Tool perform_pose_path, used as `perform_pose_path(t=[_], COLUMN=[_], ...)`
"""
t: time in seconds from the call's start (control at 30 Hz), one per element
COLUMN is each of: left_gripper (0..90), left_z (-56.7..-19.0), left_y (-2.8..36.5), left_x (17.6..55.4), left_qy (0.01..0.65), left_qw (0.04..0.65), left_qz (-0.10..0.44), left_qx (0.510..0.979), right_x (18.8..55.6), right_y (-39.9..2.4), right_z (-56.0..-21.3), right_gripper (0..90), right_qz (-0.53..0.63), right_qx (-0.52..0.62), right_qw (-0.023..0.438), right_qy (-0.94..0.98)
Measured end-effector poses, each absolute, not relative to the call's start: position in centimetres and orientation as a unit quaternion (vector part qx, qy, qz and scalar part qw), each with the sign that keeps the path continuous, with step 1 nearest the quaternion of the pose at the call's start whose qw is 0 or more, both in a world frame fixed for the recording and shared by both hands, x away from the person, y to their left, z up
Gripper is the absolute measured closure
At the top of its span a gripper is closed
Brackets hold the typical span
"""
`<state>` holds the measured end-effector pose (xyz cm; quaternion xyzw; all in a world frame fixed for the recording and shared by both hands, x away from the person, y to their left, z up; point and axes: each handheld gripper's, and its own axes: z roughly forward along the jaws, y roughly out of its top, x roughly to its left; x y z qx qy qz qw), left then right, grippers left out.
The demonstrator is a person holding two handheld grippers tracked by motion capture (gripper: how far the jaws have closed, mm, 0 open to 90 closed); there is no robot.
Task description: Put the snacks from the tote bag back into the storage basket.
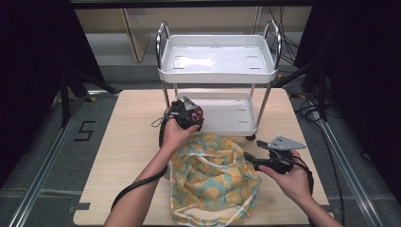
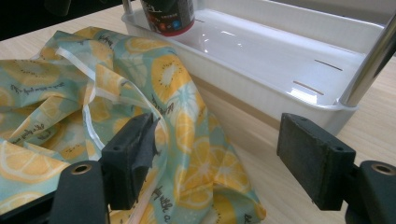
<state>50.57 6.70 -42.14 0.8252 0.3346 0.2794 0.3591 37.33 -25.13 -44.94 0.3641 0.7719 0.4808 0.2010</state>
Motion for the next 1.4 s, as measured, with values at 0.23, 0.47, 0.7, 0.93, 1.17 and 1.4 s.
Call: perform_pose_path(t=[0.23,0.47,0.7,0.93,1.17,1.4], left_gripper=[25.3,25.3,25.2,25.2,25.2,25.2], left_z=[-42.5,-42.5,-42.6,-42.9,-43.1,-43.5], left_y=[6.8,6.7,6.7,6.5,6.5,6.5], left_x=[50.8,50.8,51.0,51.0,51.3,51.3], left_qy=[0.332,0.336,0.336,0.338,0.333,0.340], left_qw=[0.364,0.355,0.354,0.353,0.347,0.359], left_qz=[0.279,0.275,0.275,0.273,0.282,0.270], left_qx=[0.824,0.828,0.828,0.828,0.830,0.826], right_x=[37.3,37.3,37.3,37.3,37.3,37.4], right_y=[-25.1,-25.1,-25.1,-25.1,-25.1,-25.0], right_z=[-44.9,-44.9,-44.9,-44.9,-44.9,-45.1], right_gripper=[29.0,29.0,29.0,29.0,29.0,29.0], right_qz=[0.478,0.478,0.473,0.472,0.473,0.475], right_qx=[0.364,0.367,0.359,0.358,0.358,0.357], right_qw=[0.197,0.194,0.196,0.196,0.197,0.198], right_qy=[0.775,0.774,0.781,0.781,0.780,0.780])
